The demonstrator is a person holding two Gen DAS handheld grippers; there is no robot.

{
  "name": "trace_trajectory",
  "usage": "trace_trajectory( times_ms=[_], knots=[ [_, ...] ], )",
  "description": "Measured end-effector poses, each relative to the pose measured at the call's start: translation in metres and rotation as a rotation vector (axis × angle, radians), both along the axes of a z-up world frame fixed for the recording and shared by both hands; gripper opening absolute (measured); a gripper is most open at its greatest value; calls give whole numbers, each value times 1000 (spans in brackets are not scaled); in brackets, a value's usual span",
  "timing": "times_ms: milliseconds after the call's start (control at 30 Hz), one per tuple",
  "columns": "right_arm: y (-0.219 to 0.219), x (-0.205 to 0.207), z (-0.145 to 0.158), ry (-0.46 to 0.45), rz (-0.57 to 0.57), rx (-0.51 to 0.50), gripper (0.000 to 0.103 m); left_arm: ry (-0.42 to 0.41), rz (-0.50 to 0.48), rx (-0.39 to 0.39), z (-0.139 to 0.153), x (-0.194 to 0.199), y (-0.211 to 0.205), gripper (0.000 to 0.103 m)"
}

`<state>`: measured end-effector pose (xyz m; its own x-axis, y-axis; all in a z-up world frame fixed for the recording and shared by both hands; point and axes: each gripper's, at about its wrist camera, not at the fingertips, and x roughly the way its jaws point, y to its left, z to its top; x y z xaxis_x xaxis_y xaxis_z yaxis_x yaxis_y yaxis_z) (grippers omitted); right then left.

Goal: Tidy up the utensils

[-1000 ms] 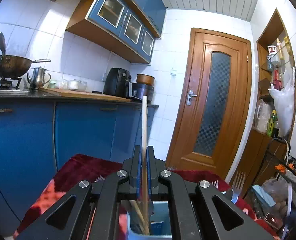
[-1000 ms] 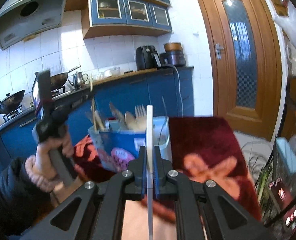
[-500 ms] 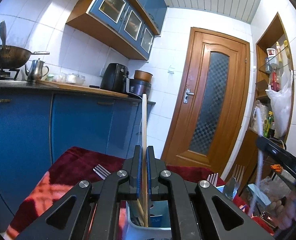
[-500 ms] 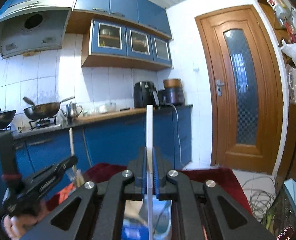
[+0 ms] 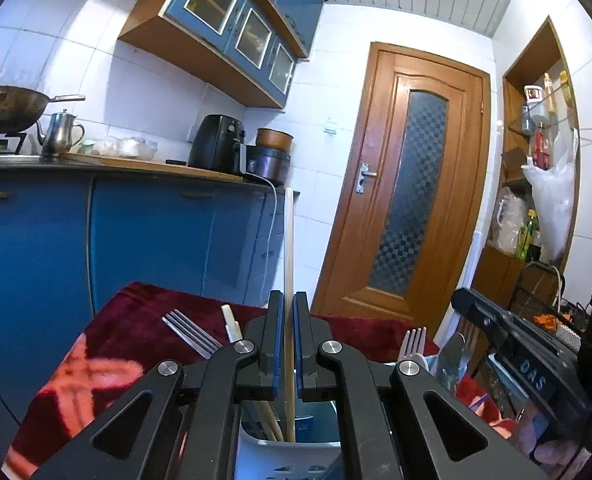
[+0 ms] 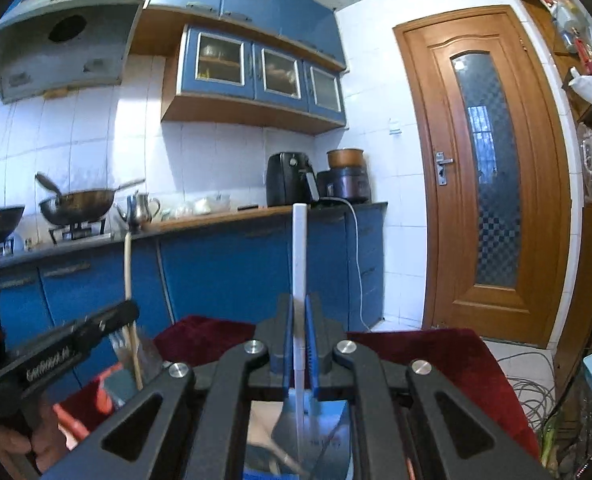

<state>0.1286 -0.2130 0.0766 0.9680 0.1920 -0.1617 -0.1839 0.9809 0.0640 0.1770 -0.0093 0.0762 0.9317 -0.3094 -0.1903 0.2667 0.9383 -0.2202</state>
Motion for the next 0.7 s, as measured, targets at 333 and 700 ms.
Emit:
trace_trajectory(
  times_ms=[333,700],
  knots=[
    [-4,-19,7,28,19,35,21,76,-17,55,3,-5,-12,38],
    [1,-62,31,39,72,93,27,79,-22,119,27,-52,-5,38]
  ],
)
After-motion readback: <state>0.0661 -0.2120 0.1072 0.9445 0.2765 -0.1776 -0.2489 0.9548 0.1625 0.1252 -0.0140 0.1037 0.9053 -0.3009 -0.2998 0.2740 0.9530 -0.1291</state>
